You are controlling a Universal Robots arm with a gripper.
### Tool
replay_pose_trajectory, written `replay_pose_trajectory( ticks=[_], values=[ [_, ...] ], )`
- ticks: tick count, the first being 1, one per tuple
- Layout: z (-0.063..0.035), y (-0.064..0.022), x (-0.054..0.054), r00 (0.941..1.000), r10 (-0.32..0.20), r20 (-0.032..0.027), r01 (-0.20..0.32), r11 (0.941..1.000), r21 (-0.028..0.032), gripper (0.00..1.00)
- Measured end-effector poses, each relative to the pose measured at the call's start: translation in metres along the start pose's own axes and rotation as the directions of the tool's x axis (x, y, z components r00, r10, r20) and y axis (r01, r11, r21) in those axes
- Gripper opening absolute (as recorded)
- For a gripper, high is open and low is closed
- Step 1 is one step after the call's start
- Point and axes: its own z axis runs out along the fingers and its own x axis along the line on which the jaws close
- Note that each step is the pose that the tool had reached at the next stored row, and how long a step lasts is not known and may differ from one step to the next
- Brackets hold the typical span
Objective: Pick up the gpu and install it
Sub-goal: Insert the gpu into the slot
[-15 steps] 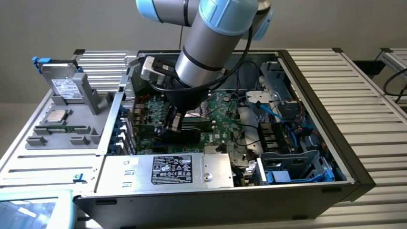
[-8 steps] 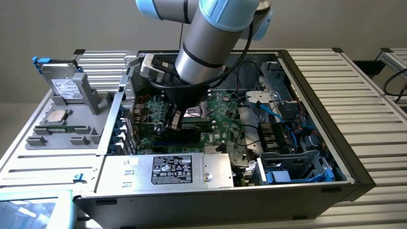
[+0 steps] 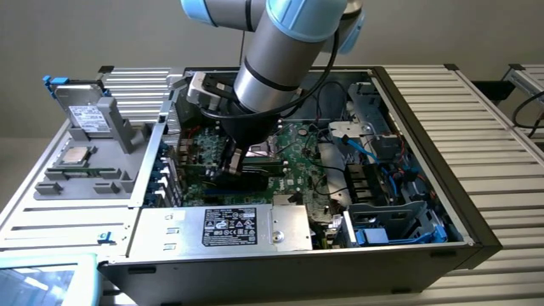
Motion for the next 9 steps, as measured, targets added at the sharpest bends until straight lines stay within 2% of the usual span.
replay_pose_trajectory(
  ticks=[9],
  values=[
    [-0.0013, 0.0002, 0.0001, 1.0, 0.0, 0.0, 0.0, 1.0, -0.0015, 0.28]
  ],
)
